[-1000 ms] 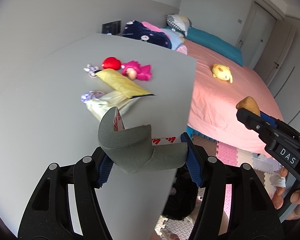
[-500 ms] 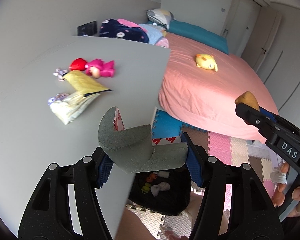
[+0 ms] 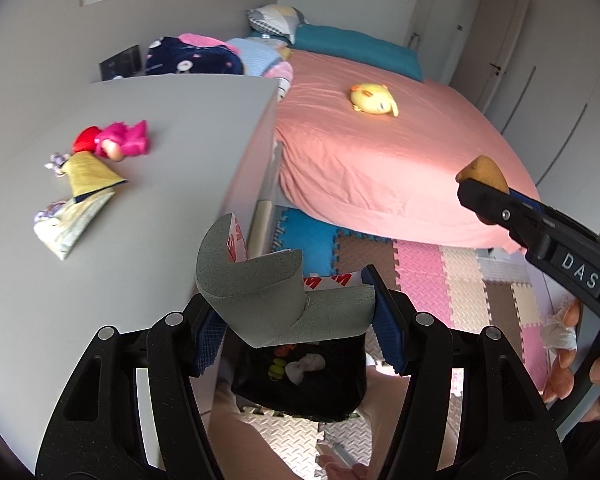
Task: Collect trash
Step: 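Carry the grey tube and brown toy over the black bin and release both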
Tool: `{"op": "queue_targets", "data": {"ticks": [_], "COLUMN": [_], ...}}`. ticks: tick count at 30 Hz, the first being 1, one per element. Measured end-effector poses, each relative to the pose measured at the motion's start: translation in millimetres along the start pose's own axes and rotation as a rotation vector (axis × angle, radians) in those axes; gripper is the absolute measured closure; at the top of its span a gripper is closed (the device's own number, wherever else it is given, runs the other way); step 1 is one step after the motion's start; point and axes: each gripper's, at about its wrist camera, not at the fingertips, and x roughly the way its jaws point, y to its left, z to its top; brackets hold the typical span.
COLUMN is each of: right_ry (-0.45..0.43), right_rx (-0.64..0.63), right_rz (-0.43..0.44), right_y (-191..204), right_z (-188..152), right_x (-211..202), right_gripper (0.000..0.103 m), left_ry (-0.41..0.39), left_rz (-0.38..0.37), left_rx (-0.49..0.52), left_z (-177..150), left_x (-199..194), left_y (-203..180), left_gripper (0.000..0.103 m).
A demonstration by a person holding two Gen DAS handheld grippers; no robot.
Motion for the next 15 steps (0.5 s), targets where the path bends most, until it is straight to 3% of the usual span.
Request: {"op": "queue_targets", "data": {"ticks": [13,15], "right_ry": [0.037,0.042], "right_rx": [0.054,0.068], "right_rz": [-0.052,-0.082], "right_y": [-31,-33], "right_z": [-5,-5], "right_x": [4,7], "right_gripper": [0.064,0.033], "left_ry": [0.057,0.074], "left_rz": [-0.049,-0.071], "left_rx": [0.082,0.086], "left_z": [-4,-5], "left_x": [22,25], "left_y": [-29,-29], "left_gripper": [0.039,0.02]}}
